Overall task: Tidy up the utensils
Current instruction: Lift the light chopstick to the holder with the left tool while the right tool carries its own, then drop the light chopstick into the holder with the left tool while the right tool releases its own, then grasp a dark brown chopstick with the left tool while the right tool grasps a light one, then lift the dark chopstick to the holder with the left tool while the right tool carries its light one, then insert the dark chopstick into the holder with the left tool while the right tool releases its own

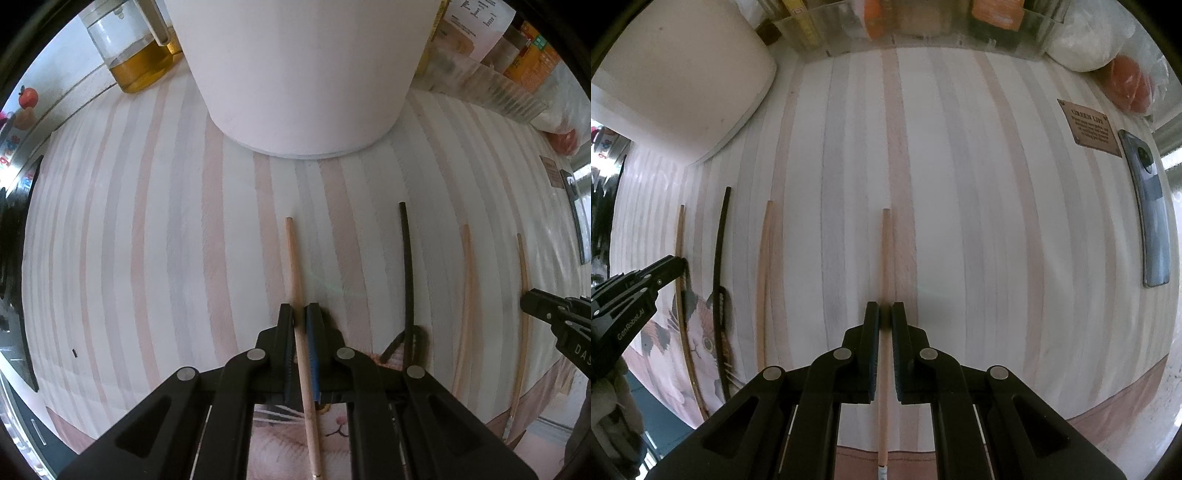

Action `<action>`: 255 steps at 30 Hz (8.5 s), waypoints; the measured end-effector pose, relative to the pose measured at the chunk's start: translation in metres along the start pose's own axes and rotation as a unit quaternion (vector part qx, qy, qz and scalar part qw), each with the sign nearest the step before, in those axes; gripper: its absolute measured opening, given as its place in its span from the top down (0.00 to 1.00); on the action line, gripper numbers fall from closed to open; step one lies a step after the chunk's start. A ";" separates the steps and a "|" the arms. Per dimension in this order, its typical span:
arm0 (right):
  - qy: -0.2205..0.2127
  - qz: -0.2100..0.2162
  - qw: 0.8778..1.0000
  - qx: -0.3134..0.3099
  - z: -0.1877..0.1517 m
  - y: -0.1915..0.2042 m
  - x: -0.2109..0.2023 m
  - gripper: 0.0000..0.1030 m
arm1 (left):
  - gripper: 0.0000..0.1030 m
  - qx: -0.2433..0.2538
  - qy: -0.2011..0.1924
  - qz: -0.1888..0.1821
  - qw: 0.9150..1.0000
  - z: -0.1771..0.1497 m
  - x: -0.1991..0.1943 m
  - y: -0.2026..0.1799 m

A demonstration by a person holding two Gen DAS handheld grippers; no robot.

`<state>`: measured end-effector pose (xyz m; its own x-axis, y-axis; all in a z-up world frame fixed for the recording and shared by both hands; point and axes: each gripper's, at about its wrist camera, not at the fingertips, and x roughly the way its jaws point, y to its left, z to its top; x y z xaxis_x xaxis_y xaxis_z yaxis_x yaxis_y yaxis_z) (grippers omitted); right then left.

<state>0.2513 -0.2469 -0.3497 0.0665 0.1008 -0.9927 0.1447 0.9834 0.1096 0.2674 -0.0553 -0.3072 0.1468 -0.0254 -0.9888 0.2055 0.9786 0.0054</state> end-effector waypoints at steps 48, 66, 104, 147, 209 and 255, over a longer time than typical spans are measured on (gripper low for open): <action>-0.296 0.083 0.950 -0.058 -0.007 0.050 -0.183 0.94 | 0.96 -0.063 -0.248 -0.036 0.966 -0.019 -0.209 0.039; -0.410 0.152 0.894 -0.096 0.063 0.110 -0.305 0.94 | 0.96 -0.100 -0.382 -0.033 0.918 0.011 -0.350 0.076; -0.454 0.164 0.870 -0.100 0.212 0.168 -0.292 0.69 | 0.28 -0.141 -0.327 0.009 0.934 0.125 -0.311 0.071; -0.036 0.003 0.998 -0.046 0.020 0.097 0.017 0.81 | 0.00 -0.087 -0.004 0.063 0.994 -0.022 -0.011 0.045; -0.068 0.053 0.996 -0.012 0.018 0.045 -0.021 0.94 | 0.97 -0.025 -0.053 -0.033 0.998 -0.012 -0.050 0.013; -0.445 0.130 0.878 -0.122 0.126 0.122 -0.378 0.95 | 0.98 -0.053 -0.356 -0.051 0.931 0.127 -0.349 0.043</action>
<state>0.3678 -0.1843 0.0449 0.8262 0.2760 -0.4912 -0.1978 0.9584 0.2058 0.3482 -0.0306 0.0568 0.7445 -0.2123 -0.6329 0.1635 0.9772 -0.1355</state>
